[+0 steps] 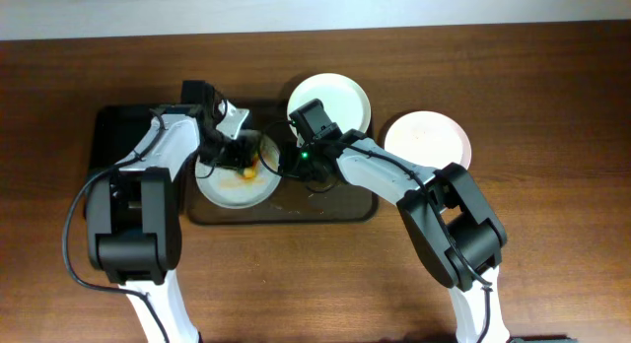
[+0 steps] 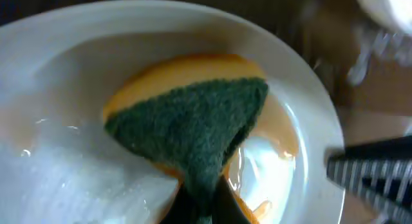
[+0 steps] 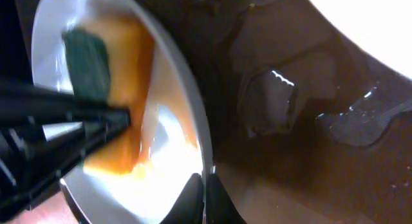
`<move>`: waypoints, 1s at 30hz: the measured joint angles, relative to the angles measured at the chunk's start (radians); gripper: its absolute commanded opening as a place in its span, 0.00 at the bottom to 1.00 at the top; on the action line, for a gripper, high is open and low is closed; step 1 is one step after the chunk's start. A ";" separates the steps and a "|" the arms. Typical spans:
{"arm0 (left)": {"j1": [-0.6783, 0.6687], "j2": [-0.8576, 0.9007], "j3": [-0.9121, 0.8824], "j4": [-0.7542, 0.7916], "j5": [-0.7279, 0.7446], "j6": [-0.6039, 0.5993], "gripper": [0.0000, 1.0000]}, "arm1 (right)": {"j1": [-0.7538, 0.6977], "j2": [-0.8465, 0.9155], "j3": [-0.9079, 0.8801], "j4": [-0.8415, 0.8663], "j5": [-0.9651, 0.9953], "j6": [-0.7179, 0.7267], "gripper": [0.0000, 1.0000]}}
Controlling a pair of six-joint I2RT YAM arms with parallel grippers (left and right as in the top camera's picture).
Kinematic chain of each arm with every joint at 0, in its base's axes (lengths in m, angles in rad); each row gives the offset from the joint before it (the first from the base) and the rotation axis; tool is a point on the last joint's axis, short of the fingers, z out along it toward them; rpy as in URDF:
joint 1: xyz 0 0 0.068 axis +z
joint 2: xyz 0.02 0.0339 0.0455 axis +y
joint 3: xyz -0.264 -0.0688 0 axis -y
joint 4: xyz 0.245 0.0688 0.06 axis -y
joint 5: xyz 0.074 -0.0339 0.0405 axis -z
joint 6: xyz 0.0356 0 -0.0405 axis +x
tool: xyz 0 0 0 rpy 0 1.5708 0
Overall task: Clean dirty plates on tray and stack at the side
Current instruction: 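Scrub the pale plate with the sponge in the left gripper, then carry the pale plate with the right gripper onto the pinkish plate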
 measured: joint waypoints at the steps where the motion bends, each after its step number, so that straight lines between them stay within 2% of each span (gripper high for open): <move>1: -0.001 0.001 -0.004 0.029 -0.004 -0.020 0.00 | 0.000 0.000 0.000 0.000 0.000 0.000 0.04; 2: -0.002 0.001 -0.005 0.054 -0.016 -0.043 0.00 | 0.000 0.000 0.000 0.000 0.000 0.001 0.04; 4: -0.018 -0.002 0.003 0.084 -0.155 -0.230 0.00 | 0.000 0.000 0.000 0.000 0.000 0.003 0.04; 6: -0.029 -0.010 0.018 0.008 -0.329 -0.405 0.00 | 0.001 0.000 0.000 0.000 -0.001 0.003 0.04; 9: -0.029 -0.016 0.021 -0.073 -0.436 -0.502 0.00 | 0.013 0.000 0.000 0.005 -0.009 0.003 0.05; 11: -0.029 -0.017 0.021 -0.084 -0.447 -0.527 0.00 | 0.014 0.000 0.000 0.007 -0.009 0.003 0.15; 12: -0.029 -0.017 0.021 -0.084 -0.447 -0.534 0.00 | 0.014 0.000 0.000 0.008 -0.008 0.006 0.17; 19: -0.027 -0.017 0.021 -0.085 -0.436 -0.541 0.01 | 0.021 0.025 0.000 0.037 -0.008 0.051 0.18; 22: -0.020 -0.017 0.021 -0.082 -0.421 -0.541 0.00 | 0.032 0.036 0.000 0.062 -0.008 0.070 0.16; 23: -0.020 -0.017 0.021 -0.081 -0.422 -0.541 0.00 | 0.034 0.040 0.000 0.071 -0.009 0.082 0.08; 24: -0.020 -0.017 0.021 -0.081 -0.422 -0.541 0.00 | 0.035 0.043 0.000 0.079 -0.010 0.100 0.04; 30: -0.014 -0.017 0.023 -0.070 -0.422 -0.518 0.01 | 0.033 0.050 0.000 0.086 -0.019 0.119 0.04</move>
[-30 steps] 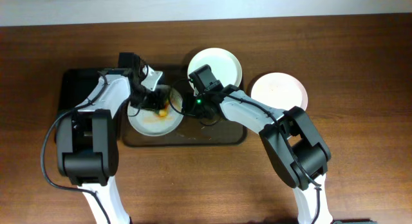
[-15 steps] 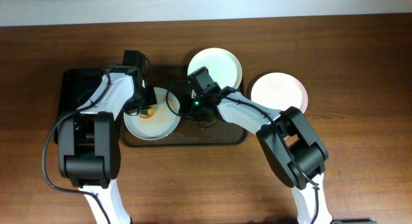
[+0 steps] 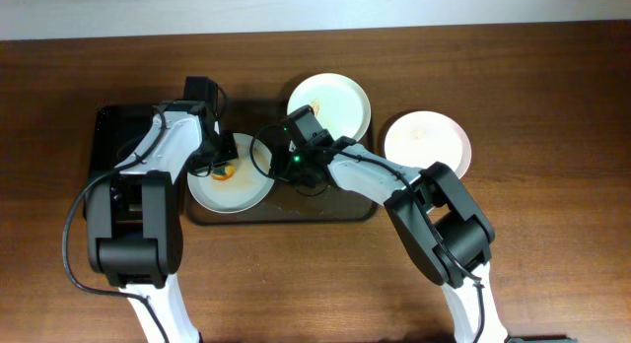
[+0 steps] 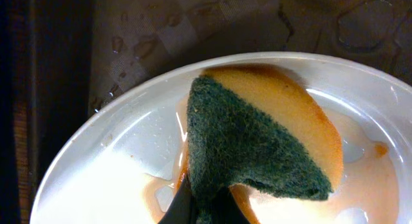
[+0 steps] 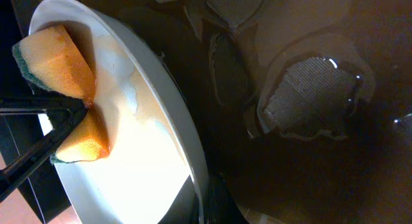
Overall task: Clean dirty plates on tray and stack at the side
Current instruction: 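Carry the pale plate with the right gripper onto the pinkish plate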
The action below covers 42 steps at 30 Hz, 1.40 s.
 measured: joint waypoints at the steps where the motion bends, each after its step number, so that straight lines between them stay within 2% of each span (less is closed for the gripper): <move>1: 0.000 0.000 0.008 -0.005 0.005 0.023 0.01 | 0.000 0.001 0.000 0.000 -0.002 0.000 0.04; 4: 0.008 0.027 0.082 -0.015 0.103 0.152 0.00 | -0.001 0.004 0.002 -0.001 -0.016 0.018 0.04; 5: 0.011 0.041 0.158 -0.030 0.271 0.255 0.00 | -0.002 0.007 0.004 -0.002 -0.017 0.030 0.04; 7: 0.010 0.041 0.249 -0.058 0.408 0.314 0.00 | -0.007 0.010 0.006 0.000 -0.027 0.032 0.04; 12: 0.056 0.041 0.387 -0.121 0.521 0.351 0.01 | -0.019 0.015 0.006 -0.004 -0.076 0.025 0.04; 15: 0.154 0.041 0.389 -0.139 0.529 0.317 0.01 | -0.028 0.013 0.007 -0.032 -0.097 -0.023 0.04; 16: 0.193 0.041 0.390 -0.161 0.528 0.309 0.01 | -0.033 -0.003 0.011 -0.090 -0.085 -0.055 0.04; 20: 0.222 0.041 0.390 -0.209 0.486 0.298 0.00 | -0.048 -0.099 0.027 -0.342 0.074 -0.196 0.04; 25: 0.196 0.041 0.360 -0.204 0.461 0.295 0.01 | -0.050 -0.223 0.189 -0.687 0.339 -0.394 0.04; 29: 0.190 0.041 0.315 -0.191 0.448 0.295 0.00 | -0.027 -0.235 0.304 -0.909 0.615 -0.477 0.04; 35: 0.170 0.041 0.308 -0.186 0.448 0.295 0.00 | 0.076 -0.236 0.338 -1.000 0.899 -0.519 0.04; 42: 0.148 0.041 0.307 -0.152 0.448 0.295 0.00 | 0.204 -0.236 0.338 -1.008 1.221 -0.564 0.04</move>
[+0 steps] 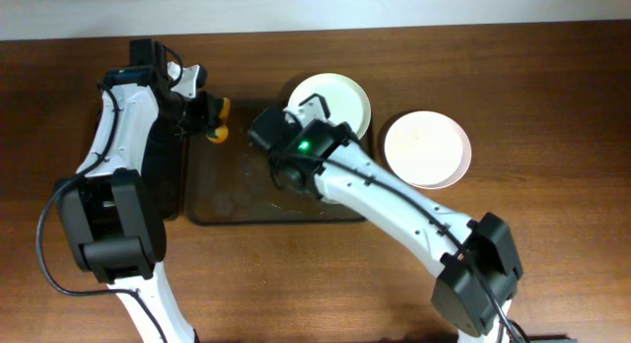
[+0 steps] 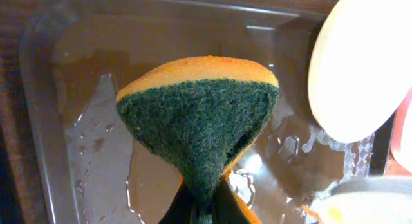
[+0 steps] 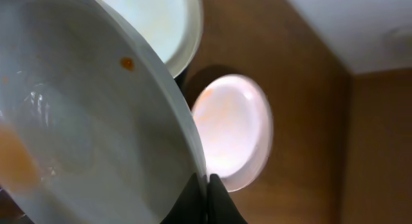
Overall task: Clean dirty plates on tray and stack at the side
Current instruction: 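Carry the pale plate with the right gripper onto the pinkish plate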
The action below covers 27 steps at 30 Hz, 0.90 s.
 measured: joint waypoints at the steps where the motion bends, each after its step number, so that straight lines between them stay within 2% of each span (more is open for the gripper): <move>1: -0.002 0.000 0.000 0.006 0.000 0.000 0.00 | 0.018 0.000 0.000 0.000 0.041 0.000 0.04; 8: -0.003 0.000 0.000 0.010 0.000 0.000 0.01 | 0.162 0.000 0.000 0.000 0.392 0.116 0.04; 16: -0.003 0.000 0.000 0.010 0.000 0.000 0.01 | 0.183 -0.078 0.000 0.000 0.483 0.216 0.04; 21: -0.003 0.000 0.000 0.010 0.000 0.000 0.01 | 0.135 -0.105 0.005 -0.027 0.349 0.285 0.04; 24: -0.003 0.000 0.000 0.012 0.000 0.000 0.01 | 0.012 -0.121 0.005 -0.054 0.186 0.334 0.04; 27: -0.003 0.000 0.000 0.012 0.000 0.000 0.00 | -0.197 -0.177 0.005 -0.077 -0.003 0.338 0.04</move>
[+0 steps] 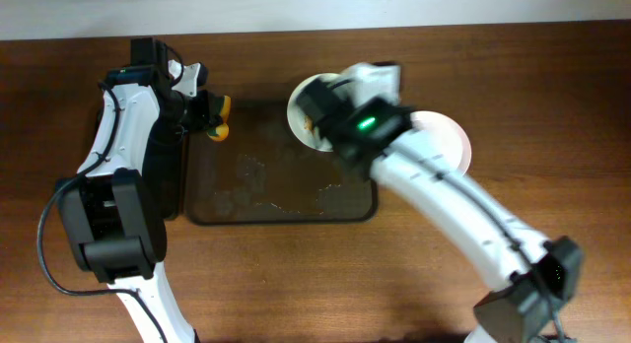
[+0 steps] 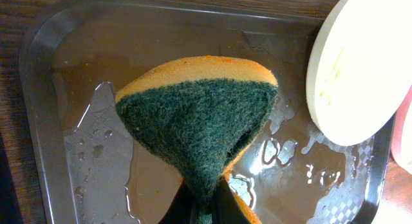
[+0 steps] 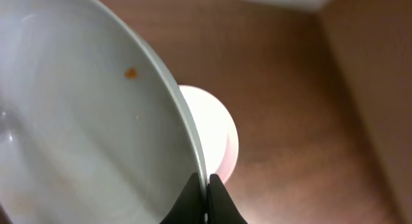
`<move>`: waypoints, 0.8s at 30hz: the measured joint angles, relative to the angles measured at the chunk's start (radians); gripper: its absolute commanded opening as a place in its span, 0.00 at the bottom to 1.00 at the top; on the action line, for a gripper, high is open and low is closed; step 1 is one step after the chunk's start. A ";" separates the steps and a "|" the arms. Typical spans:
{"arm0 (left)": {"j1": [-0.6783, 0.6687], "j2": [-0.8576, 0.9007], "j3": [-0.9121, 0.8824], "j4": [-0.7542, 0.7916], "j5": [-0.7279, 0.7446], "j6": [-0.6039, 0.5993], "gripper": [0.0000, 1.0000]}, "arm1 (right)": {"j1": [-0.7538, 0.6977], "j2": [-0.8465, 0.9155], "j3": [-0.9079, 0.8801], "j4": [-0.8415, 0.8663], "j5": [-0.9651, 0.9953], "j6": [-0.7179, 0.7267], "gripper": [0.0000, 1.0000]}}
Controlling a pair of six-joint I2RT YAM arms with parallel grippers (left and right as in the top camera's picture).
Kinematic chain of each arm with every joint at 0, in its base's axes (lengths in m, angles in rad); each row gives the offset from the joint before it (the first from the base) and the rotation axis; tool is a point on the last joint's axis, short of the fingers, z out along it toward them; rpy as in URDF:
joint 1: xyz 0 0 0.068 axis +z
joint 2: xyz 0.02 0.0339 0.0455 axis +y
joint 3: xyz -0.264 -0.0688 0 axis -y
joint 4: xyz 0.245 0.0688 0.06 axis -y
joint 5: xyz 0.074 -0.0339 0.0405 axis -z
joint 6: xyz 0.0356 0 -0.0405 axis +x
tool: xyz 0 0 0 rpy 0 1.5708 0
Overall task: Clean dirty plates on tray and stack at the side
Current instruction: 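Carry the pale plate with the right gripper onto the pinkish plate, then grasp the cream plate rim with the right gripper and pull it forward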
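Observation:
My right gripper (image 3: 206, 183) is shut on the rim of a white plate (image 3: 96, 121), held tilted in the air; one small orange speck shows on it. Below it, in the right wrist view, lies the pink plate (image 3: 217, 130), which sits right of the tray in the overhead view (image 1: 450, 148). My left gripper (image 2: 206, 208) is shut on a folded green and orange sponge (image 2: 199, 118), and hangs over the wet tray's (image 2: 38, 121) rear left corner (image 1: 219, 116). In the overhead view the right wrist (image 1: 370, 121) hides its fingers.
Another white plate (image 2: 357, 69) with yellowish smears rests at the tray's far edge (image 1: 304, 102). The dark tray (image 1: 286, 213) holds puddles of water and no plates. A black slab (image 1: 108, 146) lies left of it. Brown tabletop surrounds everything.
My right arm has moved right with the white plate, from over the tray to above the pink plate. The left gripper and sponge have not moved.
First the sponge pressed on the orange-stained plate in the tray while my right gripper pinched its rim. Then the sponge was at the plate's left part. Later the plate was off the tray and the sponge was at the rear left corner. Now the plate hangs over the pink one.

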 measured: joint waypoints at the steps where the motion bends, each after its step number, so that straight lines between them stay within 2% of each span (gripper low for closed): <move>1: 0.000 0.000 0.000 0.000 0.000 0.000 0.01 | -0.062 -0.014 0.000 -0.003 -0.057 -0.009 0.04; 5: 0.000 0.000 0.000 0.000 0.000 0.000 0.01 | -0.414 -0.034 0.000 0.004 -0.340 -0.097 0.04; 8: 0.000 0.000 -0.001 0.000 0.000 0.000 0.00 | -0.629 -0.025 -0.051 0.085 -0.538 -0.175 0.04; 10: 0.000 0.000 -0.001 0.001 0.000 0.000 0.01 | -0.714 -0.002 -0.134 0.154 -0.618 -0.203 0.04; 13: 0.000 0.000 -0.001 0.000 -0.001 0.000 0.01 | -0.726 0.037 -0.286 0.283 -0.709 -0.232 0.04; 15: 0.000 0.000 -0.001 0.000 -0.003 0.000 0.00 | -0.720 0.040 -0.355 0.341 -0.751 -0.243 0.22; 16: 0.000 0.000 -0.001 0.000 -0.003 0.000 0.00 | -0.718 0.040 -0.372 0.356 -0.760 -0.248 0.43; 17: 0.000 0.000 -0.001 0.000 -0.003 0.000 0.01 | -0.716 0.040 -0.386 0.360 -0.772 -0.251 0.52; 20: 0.000 0.000 -0.001 0.000 -0.003 0.000 0.01 | -0.716 0.040 -0.390 0.375 -0.808 -0.265 0.63; 24: 0.000 0.000 -0.001 0.000 -0.003 0.000 0.01 | -0.685 0.042 -0.301 0.393 -0.959 -0.340 0.61</move>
